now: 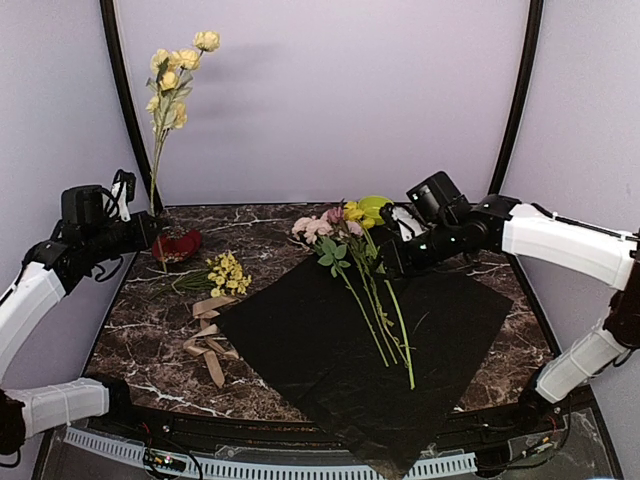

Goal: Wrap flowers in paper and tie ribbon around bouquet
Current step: Pass from the left arm to the right

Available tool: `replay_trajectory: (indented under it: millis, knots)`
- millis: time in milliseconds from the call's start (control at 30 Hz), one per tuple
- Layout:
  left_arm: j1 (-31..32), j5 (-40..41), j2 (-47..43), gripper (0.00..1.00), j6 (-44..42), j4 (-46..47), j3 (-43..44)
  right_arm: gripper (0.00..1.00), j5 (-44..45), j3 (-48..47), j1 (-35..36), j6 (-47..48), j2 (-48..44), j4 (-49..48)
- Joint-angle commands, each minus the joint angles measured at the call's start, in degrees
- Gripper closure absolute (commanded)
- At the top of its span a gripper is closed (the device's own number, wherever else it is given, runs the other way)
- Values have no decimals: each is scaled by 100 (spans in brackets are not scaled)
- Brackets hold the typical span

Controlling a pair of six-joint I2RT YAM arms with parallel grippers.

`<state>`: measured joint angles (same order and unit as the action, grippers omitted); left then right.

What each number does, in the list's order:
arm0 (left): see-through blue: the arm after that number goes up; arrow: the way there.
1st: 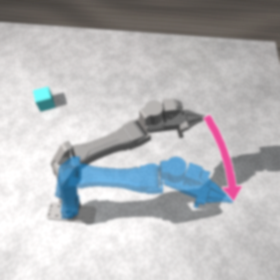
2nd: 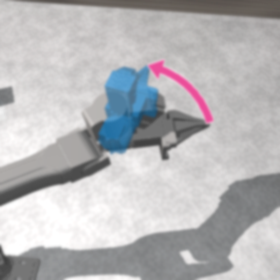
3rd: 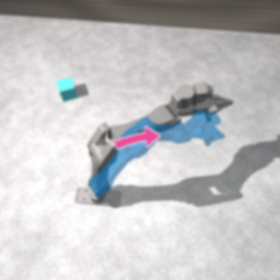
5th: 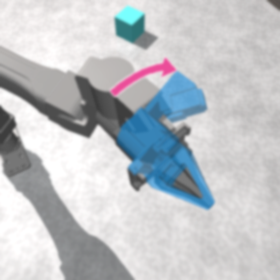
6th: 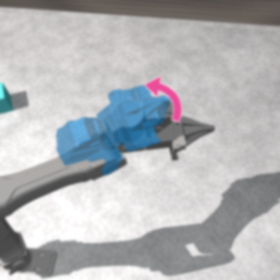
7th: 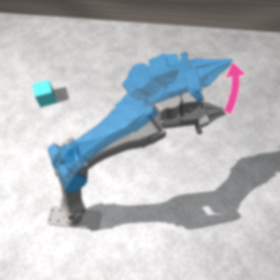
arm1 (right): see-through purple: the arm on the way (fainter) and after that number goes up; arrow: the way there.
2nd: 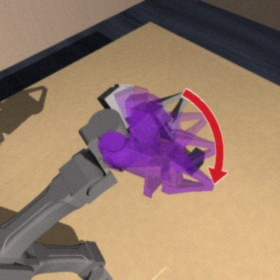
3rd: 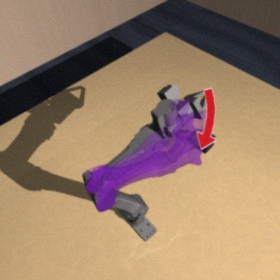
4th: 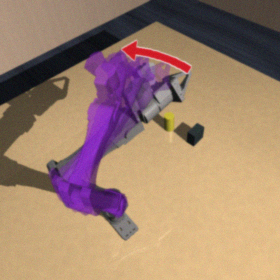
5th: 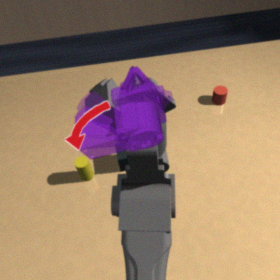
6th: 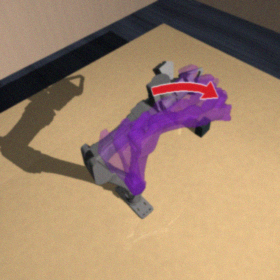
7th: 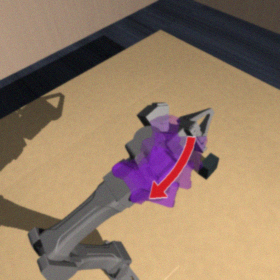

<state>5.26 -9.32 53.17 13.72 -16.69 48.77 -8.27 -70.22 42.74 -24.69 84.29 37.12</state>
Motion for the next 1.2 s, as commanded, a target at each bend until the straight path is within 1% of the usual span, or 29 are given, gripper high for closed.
replay_trajectory:
  millis: [0, 100, 200, 267, 433, 500, 633, 700, 733, 767, 800, 900, 933, 1033, 1167]
  knots:
    - [871, -839, -420, 100, 867, 906, -190, 51, -844, 11, 491, 118, -460, -1378]
    - [1934, -618, -406, 100, 1068, 1385, -54, 51, -1461, 63, 890, 101, -615, -2688]
    - [2687, -505, -292, 100, 1291, 2054, -43, 50, -1648, -9, 1028, -104, -614, -3595]
    - [3063, -433, -131, 100, 1346, 2394, -6, 49, -1698, -105, 1050, -280, -510, -4096]
    - [4061, -202, 561, 100, 1286, 2811, 202, 40, -1406, -693, 1173, -403, 19, -4321]
    - [4370, -117, 860, 100, 1167, 2960, 283, 38, -1363, -822, 1211, -501, 208, -4477]
    - [4627, -102, 1223, 100, 1096, 3107, 433, 36, -1166, -933, 1228, -748, 465, -4793]
    - [4693, -118, 1301, 100, 1085, 3176, 457, 37, -1030, -974, 1228, -774, 557, -4807]
    - [4709, -134, 1316, 100, 1088, 3207, 455, 41, -922, -965, 1228, -790, 577, -4775]
    - [4726, -139, 1331, 100, 1089, 3215, 443, 48, -821, -934, 1228, -804, 575, -4780]
    - [4736, -145, 1345, 100, 1101, 3223, 428, 58, -763, -872, 1228, -825, 565, -4856]
    - [4769, -197, 1345, 100, 1135, 3229, 334, 97, -643, -675, 1228, -888, 482, -5016]
    - [4774, -235, 1341, 100, 1143, 3216, 285, 100, -602, -651, 1227, -874, 457, -4997]
    - [4804, -326, 1335, 100, 1168, 3190, 177, 100, -656, -606, 1212, -744, 382, -4831]
    - [4893, -483, 1391, 100, 1087, 3122, 109, 100, -510, -434, 1134, -687, 193, -4466]
